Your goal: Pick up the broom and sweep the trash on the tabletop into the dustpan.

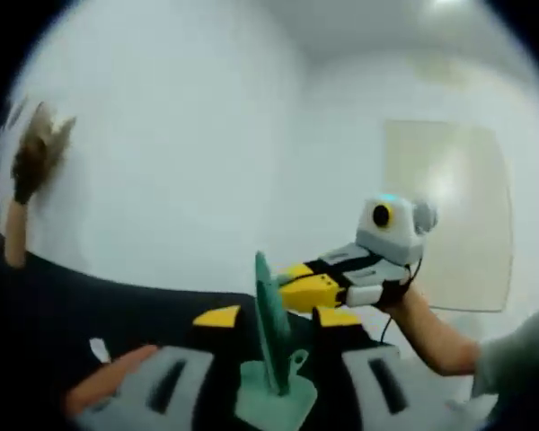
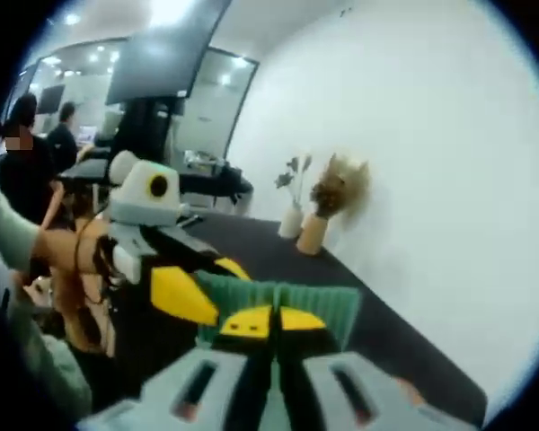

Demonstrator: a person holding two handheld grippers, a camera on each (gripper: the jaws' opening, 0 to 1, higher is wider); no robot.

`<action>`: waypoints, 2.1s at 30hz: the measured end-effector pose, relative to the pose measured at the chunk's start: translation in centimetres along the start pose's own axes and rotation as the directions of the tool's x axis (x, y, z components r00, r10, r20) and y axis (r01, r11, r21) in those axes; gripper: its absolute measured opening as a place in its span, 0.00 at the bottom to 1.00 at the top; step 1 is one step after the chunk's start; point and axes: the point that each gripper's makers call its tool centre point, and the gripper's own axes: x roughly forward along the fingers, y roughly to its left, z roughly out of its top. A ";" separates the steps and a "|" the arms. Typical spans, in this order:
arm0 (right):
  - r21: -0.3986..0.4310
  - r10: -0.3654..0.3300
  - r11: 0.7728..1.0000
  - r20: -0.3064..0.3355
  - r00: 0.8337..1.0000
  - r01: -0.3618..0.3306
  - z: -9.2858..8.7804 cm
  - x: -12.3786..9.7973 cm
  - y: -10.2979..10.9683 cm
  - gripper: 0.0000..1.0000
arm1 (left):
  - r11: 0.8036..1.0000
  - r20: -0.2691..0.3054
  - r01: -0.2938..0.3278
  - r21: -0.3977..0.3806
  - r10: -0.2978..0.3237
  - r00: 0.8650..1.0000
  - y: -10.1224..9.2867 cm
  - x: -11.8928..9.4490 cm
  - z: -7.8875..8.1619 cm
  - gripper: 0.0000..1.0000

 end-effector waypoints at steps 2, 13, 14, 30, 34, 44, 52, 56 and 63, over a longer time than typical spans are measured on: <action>-0.004 0.005 1.000 -0.001 1.000 -0.005 0.0 0.1 0.0 0.01 | 1.000 -0.003 -0.001 -0.009 0.001 1.000 0.2 0.0 -0.1 0.17; -0.014 0.007 1.000 0.043 0.999 -0.007 0.2 0.2 -0.1 0.01 | 0.996 0.032 -0.040 -0.081 0.043 0.999 1.0 0.0 -0.3 0.02; -0.011 0.005 1.000 0.064 0.998 -0.004 0.4 0.2 -0.1 0.02 | 0.995 0.039 -0.044 -0.085 0.048 0.998 1.1 0.0 -0.2 0.02; 0.501 -0.085 0.782 0.675 0.733 -0.371 1.8 -6.3 0.9 0.17 | 0.989 0.262 -0.097 -0.111 0.123 0.957 2.0 -0.6 6.7 0.02; 0.598 -0.159 0.563 0.756 0.635 -0.571 0.6 -6.7 0.2 0.18 | 0.985 0.351 -0.092 -0.149 0.140 0.926 2.3 -0.8 8.6 0.02; 0.568 -0.381 0.099 0.780 0.496 -0.817 -1.6 -4.3 -1.9 0.23 | 0.963 0.457 -0.069 -0.260 0.186 0.870 2.1 -0.5 9.5 0.02; 0.490 -0.441 0.093 0.801 0.405 -0.867 -0.4 -3.5 -1.9 0.27 | 0.936 0.500 -0.013 -0.351 0.200 0.842 1.5 -0.3 9.3 0.02; 0.484 -0.467 0.101 0.795 0.388 -0.869 -0.1 -2.9 -2.2 0.28 | 0.925 0.508 0.006 -0.379 0.203 0.837 1.2 -0.3 8.8 0.02; 0.458 -0.516 0.104 0.784 0.345 -0.883 0.0 -2.8 -3.6 0.26 | 0.912 0.511 0.004 -0.409 0.226 0.829 1.4 -0.4 7.7 0.02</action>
